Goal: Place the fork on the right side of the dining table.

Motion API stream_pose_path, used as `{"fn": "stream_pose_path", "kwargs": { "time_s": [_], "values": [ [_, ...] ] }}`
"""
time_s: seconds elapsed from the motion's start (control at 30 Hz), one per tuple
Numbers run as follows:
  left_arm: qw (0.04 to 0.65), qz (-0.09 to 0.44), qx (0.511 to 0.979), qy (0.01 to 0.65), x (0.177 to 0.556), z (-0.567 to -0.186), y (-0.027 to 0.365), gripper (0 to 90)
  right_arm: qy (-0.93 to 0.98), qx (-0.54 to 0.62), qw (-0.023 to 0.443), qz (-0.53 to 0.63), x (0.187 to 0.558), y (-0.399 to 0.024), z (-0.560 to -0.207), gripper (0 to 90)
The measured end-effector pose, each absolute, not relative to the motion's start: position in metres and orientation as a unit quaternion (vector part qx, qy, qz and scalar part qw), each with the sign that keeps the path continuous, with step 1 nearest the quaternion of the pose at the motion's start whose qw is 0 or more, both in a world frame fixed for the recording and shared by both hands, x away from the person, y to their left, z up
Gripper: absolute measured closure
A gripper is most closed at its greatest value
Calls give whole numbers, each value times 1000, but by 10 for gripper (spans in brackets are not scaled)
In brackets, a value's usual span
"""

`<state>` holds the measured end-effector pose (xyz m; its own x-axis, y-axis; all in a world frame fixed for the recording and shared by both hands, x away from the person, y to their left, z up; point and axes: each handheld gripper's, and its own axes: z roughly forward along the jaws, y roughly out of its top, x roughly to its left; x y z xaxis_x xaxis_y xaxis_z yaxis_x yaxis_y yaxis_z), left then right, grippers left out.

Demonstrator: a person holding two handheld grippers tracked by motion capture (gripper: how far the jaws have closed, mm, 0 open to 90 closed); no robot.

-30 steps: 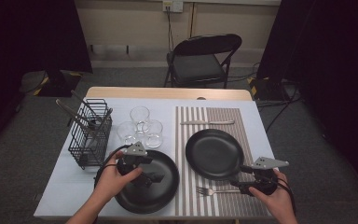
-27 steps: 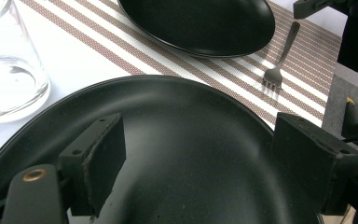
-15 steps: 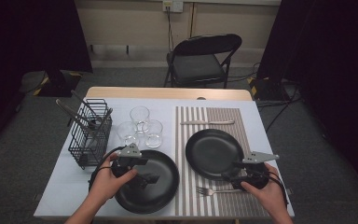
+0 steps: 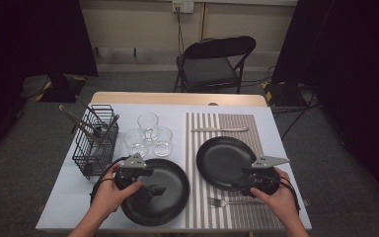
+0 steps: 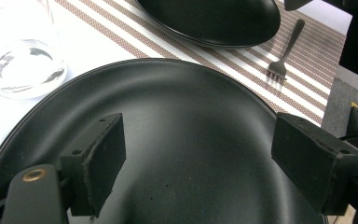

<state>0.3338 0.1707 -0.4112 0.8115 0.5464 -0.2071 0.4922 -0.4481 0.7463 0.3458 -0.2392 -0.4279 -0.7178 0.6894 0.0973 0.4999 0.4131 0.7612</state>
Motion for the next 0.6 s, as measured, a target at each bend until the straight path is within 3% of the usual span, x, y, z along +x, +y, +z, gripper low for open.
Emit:
{"fn": "stream_pose_path", "kwargs": {
  "time_s": [0.6],
  "values": [
    [431, 32, 848, 306, 338, -410, 175, 173, 839, 345, 107, 406, 361, -224, -422, 282]
  ]
}}
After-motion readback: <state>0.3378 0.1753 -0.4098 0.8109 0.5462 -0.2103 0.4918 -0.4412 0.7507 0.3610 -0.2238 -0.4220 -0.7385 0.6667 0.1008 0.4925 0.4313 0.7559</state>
